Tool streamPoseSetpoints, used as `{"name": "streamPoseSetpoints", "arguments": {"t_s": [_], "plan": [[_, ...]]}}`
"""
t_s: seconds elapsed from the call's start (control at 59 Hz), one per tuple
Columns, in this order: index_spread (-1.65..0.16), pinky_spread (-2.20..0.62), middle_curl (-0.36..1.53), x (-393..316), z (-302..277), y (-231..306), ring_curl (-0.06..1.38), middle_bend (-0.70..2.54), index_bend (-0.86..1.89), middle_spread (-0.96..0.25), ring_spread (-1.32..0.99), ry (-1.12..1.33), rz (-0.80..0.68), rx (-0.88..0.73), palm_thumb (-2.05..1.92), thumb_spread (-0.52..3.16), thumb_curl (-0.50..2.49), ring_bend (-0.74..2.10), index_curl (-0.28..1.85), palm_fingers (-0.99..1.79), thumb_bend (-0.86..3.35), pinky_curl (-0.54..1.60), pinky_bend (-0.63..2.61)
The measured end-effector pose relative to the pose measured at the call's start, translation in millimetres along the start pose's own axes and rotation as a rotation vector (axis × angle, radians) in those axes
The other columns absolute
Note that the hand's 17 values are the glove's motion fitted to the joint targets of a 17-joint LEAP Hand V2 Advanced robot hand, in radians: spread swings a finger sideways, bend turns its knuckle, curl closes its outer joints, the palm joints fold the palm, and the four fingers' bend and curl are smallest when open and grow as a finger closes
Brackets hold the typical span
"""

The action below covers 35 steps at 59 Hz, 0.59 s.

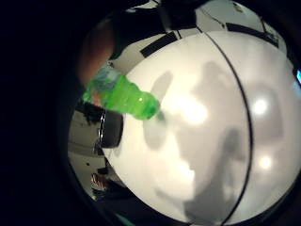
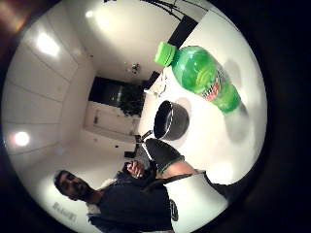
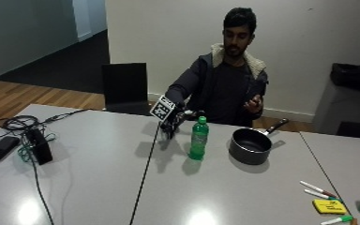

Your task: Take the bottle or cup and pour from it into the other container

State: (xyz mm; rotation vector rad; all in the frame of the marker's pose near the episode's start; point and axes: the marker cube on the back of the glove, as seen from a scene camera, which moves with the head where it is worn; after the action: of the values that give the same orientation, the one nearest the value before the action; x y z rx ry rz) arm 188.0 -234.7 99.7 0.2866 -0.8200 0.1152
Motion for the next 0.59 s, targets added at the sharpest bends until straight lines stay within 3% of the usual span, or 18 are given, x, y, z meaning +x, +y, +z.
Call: {"name": "streamPoseSetpoints", "arguments": {"t_s": [0.186, 0.356, 0.492, 0.593], "plan": [[-0.33, 0.34, 0.33, 16.1, 45.0, -44.7, 0.27, 0.22, 0.11, 0.08, 0.23, -0.196, 0.120, -0.092, 0.49, 0.85, 0.36, 0.27, 0.19, 0.12, -0.03, 0.33, 0.85], [-0.32, 0.33, 0.35, 24.4, 77.6, -60.8, 0.29, 0.27, 0.12, 0.02, 0.20, -0.291, 0.089, -0.125, 0.56, 0.81, 0.37, 0.33, 0.19, 0.32, -0.02, 0.32, 0.86], [-0.34, 0.30, 0.36, 28.1, 88.3, -66.1, 0.31, 0.32, 0.15, -0.06, 0.14, -0.398, 0.082, -0.118, 0.68, 0.78, 0.39, 0.42, 0.21, 0.58, 0.00, 0.29, 0.77], [-0.34, 0.24, 0.37, 28.8, 89.1, -67.2, 0.33, 0.35, 0.15, -0.16, 0.00, -0.389, 0.091, -0.098, 0.83, 0.75, 0.44, 0.52, 0.24, 0.92, 0.02, 0.26, 0.65]]}}
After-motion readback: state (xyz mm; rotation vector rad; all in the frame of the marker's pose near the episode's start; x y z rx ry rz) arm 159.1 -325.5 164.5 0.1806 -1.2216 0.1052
